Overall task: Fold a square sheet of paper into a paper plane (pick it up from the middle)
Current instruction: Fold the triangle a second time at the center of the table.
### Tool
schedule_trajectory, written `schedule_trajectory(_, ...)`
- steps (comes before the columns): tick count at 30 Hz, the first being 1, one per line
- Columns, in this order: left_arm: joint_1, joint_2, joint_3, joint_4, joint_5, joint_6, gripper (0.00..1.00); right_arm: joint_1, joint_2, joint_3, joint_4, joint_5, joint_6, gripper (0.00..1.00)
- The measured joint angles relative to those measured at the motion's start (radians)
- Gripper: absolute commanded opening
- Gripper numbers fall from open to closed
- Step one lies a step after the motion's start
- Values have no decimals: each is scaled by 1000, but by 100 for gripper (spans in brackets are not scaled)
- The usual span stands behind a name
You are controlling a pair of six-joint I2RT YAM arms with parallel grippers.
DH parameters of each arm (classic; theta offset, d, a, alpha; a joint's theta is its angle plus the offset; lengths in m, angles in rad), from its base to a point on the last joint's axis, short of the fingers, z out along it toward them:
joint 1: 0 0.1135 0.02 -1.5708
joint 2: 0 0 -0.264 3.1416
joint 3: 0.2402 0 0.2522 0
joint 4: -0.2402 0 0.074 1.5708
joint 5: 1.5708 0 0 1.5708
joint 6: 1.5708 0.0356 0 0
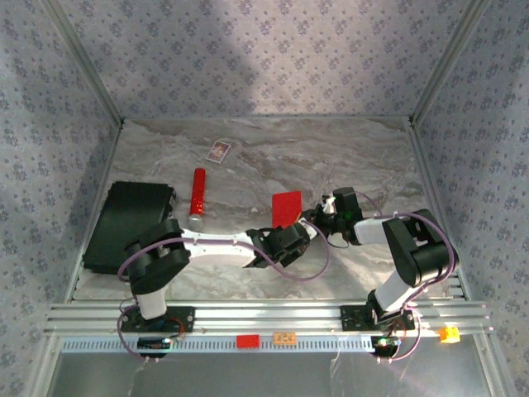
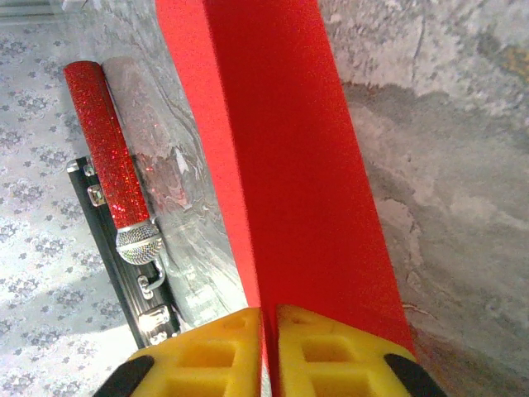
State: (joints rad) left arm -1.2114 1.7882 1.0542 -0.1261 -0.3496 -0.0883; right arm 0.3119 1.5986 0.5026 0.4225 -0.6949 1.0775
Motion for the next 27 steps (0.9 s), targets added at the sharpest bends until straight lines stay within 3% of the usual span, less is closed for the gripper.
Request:
schedule_trajectory(7, 72, -40, -21, 23, 163, -49, 0, -26, -49, 0, -50, 10, -16, 25)
schedule_trajectory(14, 224, -66, -56, 82, 458, -163, 0, -87, -163, 0, -193, 52, -87, 30)
schedule_trajectory(20, 306, -48, -66, 161, 680, -262, 0, -95, -223, 0, -289, 63, -139, 20)
schedule_trajectory(27, 346, -13, -91, 213, 798, -333, 0, -27, -229, -1, -325, 68, -162, 11)
